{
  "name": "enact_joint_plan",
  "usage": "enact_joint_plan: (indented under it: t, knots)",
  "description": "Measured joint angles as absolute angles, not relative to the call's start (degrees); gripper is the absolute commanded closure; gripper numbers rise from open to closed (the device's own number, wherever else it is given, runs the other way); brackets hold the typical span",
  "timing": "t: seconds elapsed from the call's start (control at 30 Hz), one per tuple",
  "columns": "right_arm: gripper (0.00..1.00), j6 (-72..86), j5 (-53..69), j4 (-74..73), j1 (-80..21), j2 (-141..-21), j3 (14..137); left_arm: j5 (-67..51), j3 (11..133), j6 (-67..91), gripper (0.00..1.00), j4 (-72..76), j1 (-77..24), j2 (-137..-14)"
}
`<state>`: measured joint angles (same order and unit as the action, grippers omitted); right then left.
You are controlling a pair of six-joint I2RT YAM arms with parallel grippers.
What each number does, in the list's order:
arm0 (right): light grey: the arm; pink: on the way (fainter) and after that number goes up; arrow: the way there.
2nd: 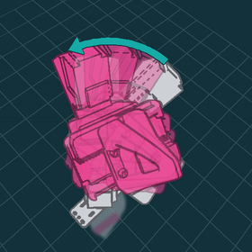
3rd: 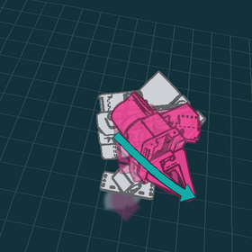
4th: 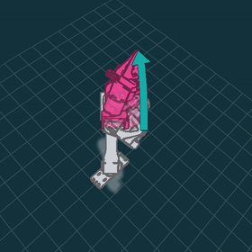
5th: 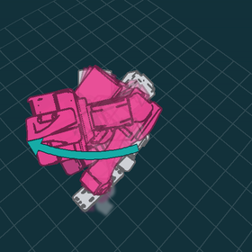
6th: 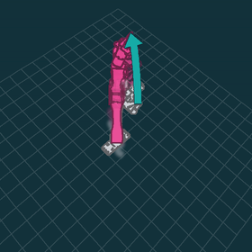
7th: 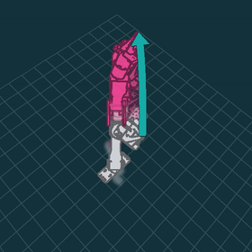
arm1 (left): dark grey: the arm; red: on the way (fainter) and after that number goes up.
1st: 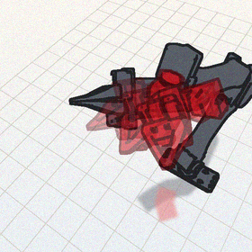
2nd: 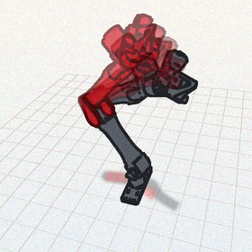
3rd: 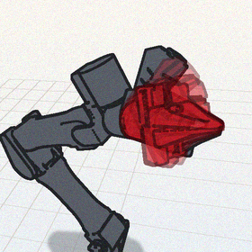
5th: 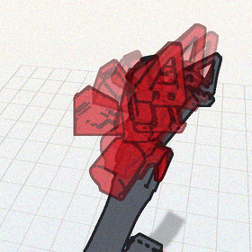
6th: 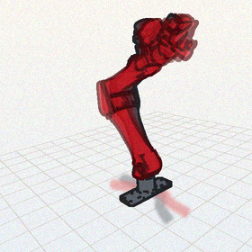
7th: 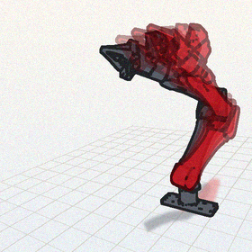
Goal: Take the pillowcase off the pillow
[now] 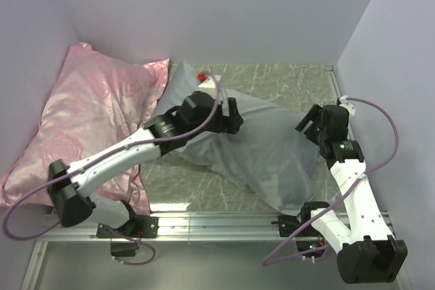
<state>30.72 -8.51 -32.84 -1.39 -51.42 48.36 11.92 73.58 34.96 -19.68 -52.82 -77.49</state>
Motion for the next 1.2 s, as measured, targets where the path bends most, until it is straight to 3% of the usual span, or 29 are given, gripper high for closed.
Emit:
enact_joint_plan:
  t: [0.13,0.23,0.27,0.43,0.53,0.57,1.1,1.2]
  knots:
    - [0.17,31.7,-6.9,-32.4,1.6,-51.1,45.9,14.3,84.1,32.0,0.05,-22.1,-55.3,-88.2]
    - [0.17,32.0,-6.1,-31.8,2.7,-51.0,45.3,17.2,92.2,29.6,0.19,-22.5,-57.3,-96.4]
    - [0.17,32.1,-6.1,-31.4,2.9,-50.9,45.0,18.4,94.7,28.8,0.29,-23.7,-57.7,-99.1]
    - [0.17,32.2,-5.8,-30.8,3.8,-49.7,44.5,22.6,99.4,25.8,0.51,-28.6,-58.4,-108.0]
    - [0.17,32.6,-5.7,-30.7,4.4,-49.1,44.5,23.9,97.9,25.3,0.83,-28.8,-58.3,-108.6]
    - [0.17,32.6,-5.4,-30.7,4.5,-49.0,44.6,24.5,97.9,25.1,0.99,-28.8,-58.1,-108.5]
    - [0.17,32.6,-3.2,-29.9,4.5,-49.5,44.6,28.3,93.4,28.2,0.99,-30.2,-42.8,-102.1]
    - [0.22,32.6,-2.7,-29.5,4.5,-49.6,44.5,28.7,93.2,28.4,0.99,-30.7,-41.6,-100.5]
